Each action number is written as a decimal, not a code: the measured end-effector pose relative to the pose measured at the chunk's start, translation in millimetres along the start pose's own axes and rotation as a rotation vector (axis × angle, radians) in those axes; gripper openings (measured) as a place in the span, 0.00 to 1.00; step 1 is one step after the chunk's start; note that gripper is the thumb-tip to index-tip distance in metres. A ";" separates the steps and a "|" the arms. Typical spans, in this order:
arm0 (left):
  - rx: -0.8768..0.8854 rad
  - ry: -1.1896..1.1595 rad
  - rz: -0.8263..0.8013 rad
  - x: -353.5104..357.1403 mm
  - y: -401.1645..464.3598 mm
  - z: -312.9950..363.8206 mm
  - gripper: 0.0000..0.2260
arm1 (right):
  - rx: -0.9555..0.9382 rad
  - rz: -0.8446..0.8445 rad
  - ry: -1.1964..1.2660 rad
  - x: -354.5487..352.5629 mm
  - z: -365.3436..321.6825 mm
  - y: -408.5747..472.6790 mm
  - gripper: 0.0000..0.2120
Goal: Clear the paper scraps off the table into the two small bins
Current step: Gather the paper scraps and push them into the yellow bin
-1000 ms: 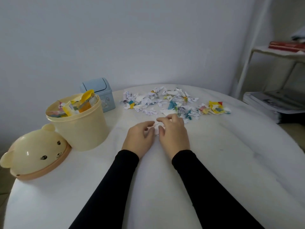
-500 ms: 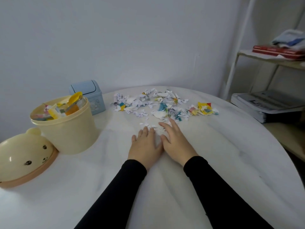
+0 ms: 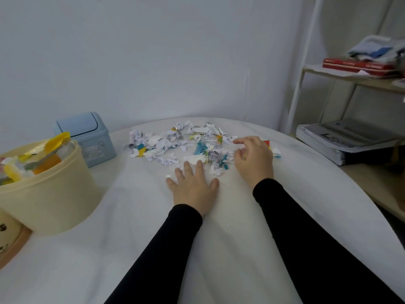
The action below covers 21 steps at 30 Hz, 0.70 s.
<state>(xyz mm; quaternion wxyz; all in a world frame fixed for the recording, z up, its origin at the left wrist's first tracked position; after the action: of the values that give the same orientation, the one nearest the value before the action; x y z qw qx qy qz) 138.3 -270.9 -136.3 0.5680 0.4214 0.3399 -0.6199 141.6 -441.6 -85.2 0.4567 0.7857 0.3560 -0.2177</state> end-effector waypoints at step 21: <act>0.177 -0.189 0.142 -28.7 26.6 3.3 0.08 | -0.150 -0.518 -0.065 57.1 -14.0 0.9 0.21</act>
<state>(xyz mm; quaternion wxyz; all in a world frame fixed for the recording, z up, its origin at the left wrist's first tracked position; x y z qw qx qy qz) 164.1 -265.2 -107.4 0.6004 0.4325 0.1984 -0.6428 179.7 -409.1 -116.1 0.4538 0.6251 0.5453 -0.3255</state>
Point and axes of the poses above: each hand's wrist, its own y-axis towards the middle knuckle, its own x-axis out of the palm, z = x × y, the point moved 8 cm from there along y, towards the middle knuckle, and after that the axes turned 7 degrees about -y, right-handed, at the moved point
